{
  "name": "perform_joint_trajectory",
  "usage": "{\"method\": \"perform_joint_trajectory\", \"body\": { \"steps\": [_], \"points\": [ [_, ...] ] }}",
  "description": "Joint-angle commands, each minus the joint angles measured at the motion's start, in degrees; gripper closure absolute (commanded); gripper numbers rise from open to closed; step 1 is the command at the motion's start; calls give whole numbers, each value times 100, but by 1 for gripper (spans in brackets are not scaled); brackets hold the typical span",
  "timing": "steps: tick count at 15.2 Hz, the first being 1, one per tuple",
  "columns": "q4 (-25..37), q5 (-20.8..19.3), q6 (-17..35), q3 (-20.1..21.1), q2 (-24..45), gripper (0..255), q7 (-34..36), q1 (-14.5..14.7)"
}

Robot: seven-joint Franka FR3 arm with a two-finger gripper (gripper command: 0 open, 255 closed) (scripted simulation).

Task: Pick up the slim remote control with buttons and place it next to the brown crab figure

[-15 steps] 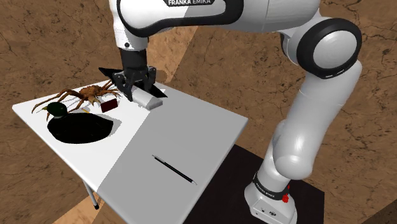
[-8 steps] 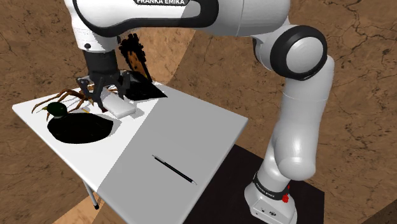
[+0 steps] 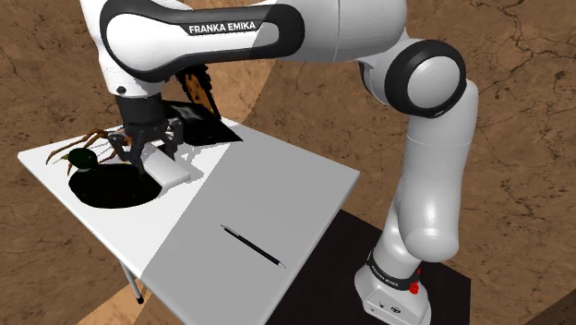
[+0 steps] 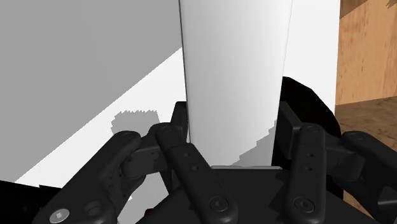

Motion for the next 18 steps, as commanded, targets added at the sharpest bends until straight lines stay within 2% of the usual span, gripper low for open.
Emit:
{"method": "perform_joint_trajectory", "body": {
  "steps": [1,8,9,10,14,18],
  "points": [
    [-163,-1,164,-3,-5,255,7,-6],
    [-667,-18,693,-14,22,255,28,-22],
    [-535,-10,589,6,-4,0,29,-3],
    [-535,-10,589,6,-4,0,29,-3],
    [-1028,-132,768,78,-739,0,241,84],
    [-1279,-155,1062,68,-694,0,258,74]
  ]
}}
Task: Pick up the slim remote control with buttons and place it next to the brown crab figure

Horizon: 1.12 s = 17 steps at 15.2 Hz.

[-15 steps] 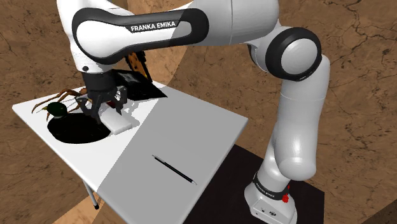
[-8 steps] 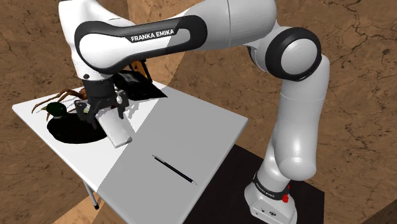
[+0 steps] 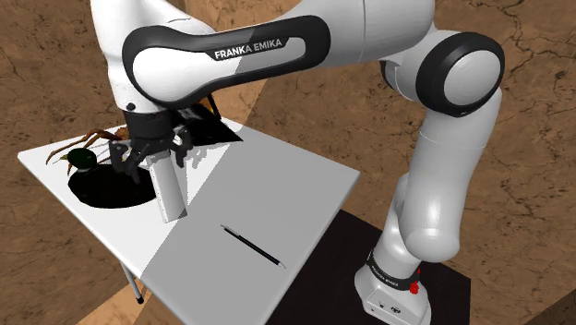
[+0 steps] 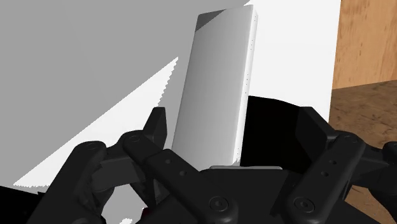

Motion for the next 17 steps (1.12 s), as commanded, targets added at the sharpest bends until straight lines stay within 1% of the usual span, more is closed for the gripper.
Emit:
{"method": "perform_joint_trajectory", "body": {
  "steps": [1,4,11,12,17],
  "points": [
    [-126,-16,150,-7,19,0,9,-6],
    [-273,-36,335,-14,60,0,23,-10],
    [-270,-37,333,-14,62,0,23,-10],
    [-270,-37,333,-14,62,255,23,-10],
    [-258,-39,326,-12,67,255,28,-6]
  ]
}}
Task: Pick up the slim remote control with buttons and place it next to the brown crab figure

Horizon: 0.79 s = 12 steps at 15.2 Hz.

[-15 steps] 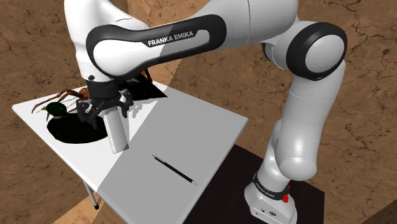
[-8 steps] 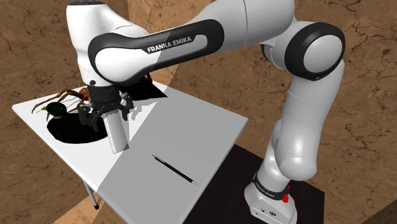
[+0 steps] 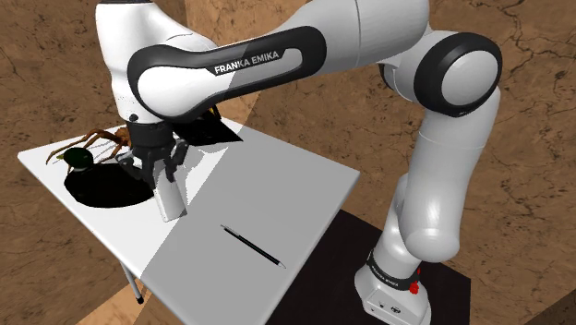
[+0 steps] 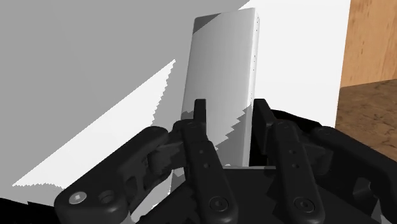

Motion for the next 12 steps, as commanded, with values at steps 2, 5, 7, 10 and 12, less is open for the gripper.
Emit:
{"method": "perform_joint_trajectory", "body": {
  "steps": [2,5,7,10,12],
  "points": [
    [-19,2,2,4,25,255,5,6],
    [34,12,-62,0,12,255,-19,-3],
    [167,24,-211,2,-6,255,-34,-2],
    [-646,61,859,-83,-454,0,411,-97],
    [-1990,-175,2846,-198,-1153,0,1557,-271]
  ]
}}
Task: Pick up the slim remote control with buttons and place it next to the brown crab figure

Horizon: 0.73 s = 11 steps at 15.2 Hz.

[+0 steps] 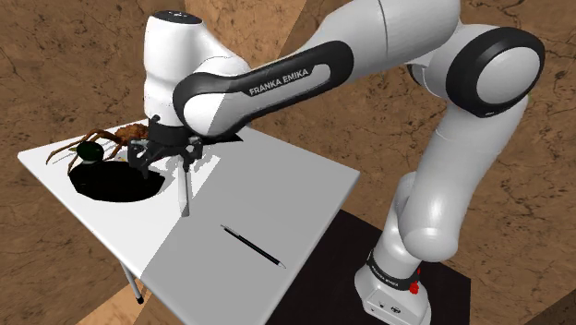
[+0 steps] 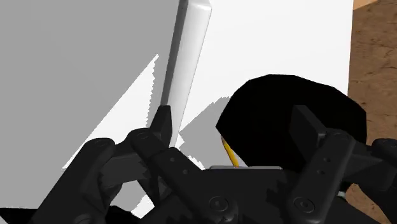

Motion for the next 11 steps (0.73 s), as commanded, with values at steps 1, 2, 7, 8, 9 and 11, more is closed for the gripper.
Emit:
{"method": "perform_joint_trajectory", "body": {
  "steps": [1,2,7,8,9,11],
  "points": [
    [-1202,-520,2084,-49,-559,0,1444,-247],
    [-1598,-1086,2802,43,-702,0,2329,-481],
    [-1451,-1504,3037,91,-280,0,2635,-598],
    [-1417,-1597,3079,96,-194,0,2704,-618],
    [-1380,-1692,3119,99,-107,0,2774,-635],
    [-1359,-1748,3142,97,-57,0,2815,-641]
  ]
}}
